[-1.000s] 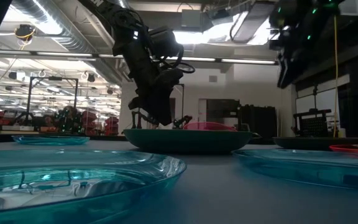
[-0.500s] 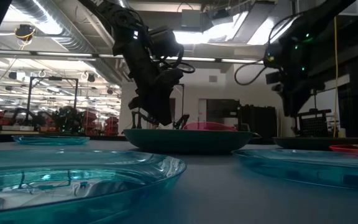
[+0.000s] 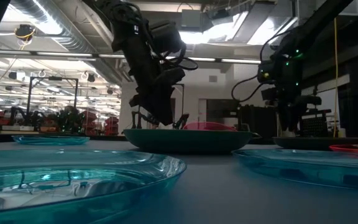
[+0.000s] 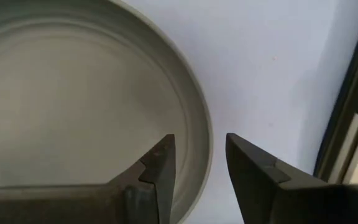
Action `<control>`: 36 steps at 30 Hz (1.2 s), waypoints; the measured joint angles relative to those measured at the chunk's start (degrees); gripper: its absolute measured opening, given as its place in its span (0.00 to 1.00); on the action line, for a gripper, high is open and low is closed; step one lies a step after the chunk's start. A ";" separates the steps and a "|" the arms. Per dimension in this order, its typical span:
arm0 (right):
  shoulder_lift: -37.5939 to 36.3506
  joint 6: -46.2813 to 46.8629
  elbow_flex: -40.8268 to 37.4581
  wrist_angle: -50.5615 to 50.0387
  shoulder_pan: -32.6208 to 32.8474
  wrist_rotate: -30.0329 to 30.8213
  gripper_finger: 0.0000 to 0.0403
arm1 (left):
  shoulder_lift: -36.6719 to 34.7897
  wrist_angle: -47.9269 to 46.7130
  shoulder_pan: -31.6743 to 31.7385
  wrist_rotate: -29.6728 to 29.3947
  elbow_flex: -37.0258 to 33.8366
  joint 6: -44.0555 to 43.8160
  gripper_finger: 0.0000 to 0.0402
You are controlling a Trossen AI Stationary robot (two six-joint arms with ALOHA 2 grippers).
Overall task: Stack plastic plates
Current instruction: Stack the black plate on top of the pink plate
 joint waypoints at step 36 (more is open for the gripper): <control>8.64 -5.81 -0.03 5.46 0.15 0.07 0.22 | 0.00 1.90 -2.27 -1.00 0.00 -0.33 0.16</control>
